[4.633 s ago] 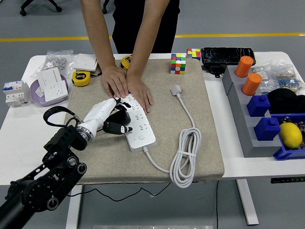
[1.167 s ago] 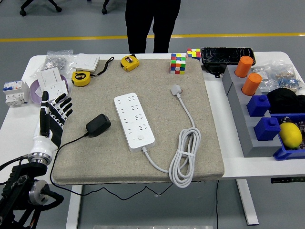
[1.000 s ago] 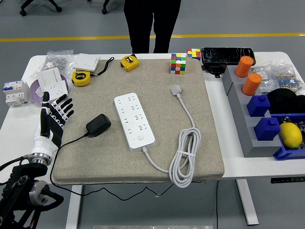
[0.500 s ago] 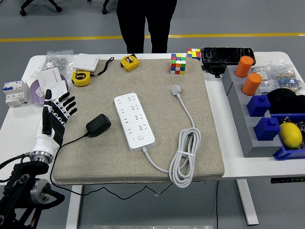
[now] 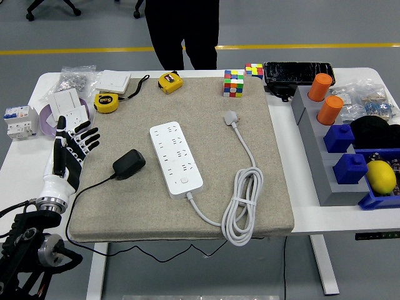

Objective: Pick up the plug,place it near the board,insert it into the board,press the button

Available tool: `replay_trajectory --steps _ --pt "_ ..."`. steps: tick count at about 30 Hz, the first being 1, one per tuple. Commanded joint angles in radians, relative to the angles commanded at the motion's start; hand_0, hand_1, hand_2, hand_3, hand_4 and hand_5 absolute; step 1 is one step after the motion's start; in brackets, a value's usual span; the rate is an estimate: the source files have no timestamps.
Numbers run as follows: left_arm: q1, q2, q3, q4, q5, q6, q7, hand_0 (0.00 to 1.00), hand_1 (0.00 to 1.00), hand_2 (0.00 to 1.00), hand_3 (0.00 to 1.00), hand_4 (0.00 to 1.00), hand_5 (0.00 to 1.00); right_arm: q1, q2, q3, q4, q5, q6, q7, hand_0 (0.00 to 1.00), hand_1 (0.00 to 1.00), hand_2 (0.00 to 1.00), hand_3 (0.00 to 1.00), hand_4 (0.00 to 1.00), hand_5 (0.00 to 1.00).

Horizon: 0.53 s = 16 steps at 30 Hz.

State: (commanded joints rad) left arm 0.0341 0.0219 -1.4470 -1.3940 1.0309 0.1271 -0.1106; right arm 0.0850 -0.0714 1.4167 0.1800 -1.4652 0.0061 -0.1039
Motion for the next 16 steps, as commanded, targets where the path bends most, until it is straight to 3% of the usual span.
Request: replay_trajectory --steps 3,4,9,10,16 --pt "0.005 -0.002 -0.002 -0.001 0.003 0.003 0.0 0.742 0.698 0.676 0.715 0.998 0.893 -0.003 0.002 0.001 0.0 -0.001 -0.001 0.002 0.863 0.72 0.712 0.694 0.998 0.662" --pt "0.006 -0.003 -0.001 -0.001 0.004 0.005 -0.001 0.737 0.688 0.664 0.709 0.98 0.82 -0.002 0.002 0.002 0.0 -0.001 -0.001 0.001 0.863 0.719 0.712 0.695 0.998 0.663" --pt "0.003 -0.004 0.005 -0.002 0.002 0.032 -0.003 0.737 0.688 0.664 0.709 0.98 0.82 0.001 0.0 -0.002 0.0 0.005 -0.003 0.002 0.863 0.719 0.712 0.695 0.998 0.663" --pt "0.002 -0.004 0.005 -0.003 0.006 0.036 -0.002 0.707 0.663 0.642 0.7 0.875 0.943 0.001 0.0 -0.002 0.0 0.006 -0.003 0.002 0.863 0.719 0.712 0.694 0.998 0.663" --pt "0.001 -0.005 -0.001 -0.006 0.031 0.055 0.003 0.707 0.663 0.642 0.7 0.875 0.943 0.004 -0.001 0.001 0.0 0.003 -0.003 0.0 0.863 0.719 0.712 0.694 0.998 0.663"
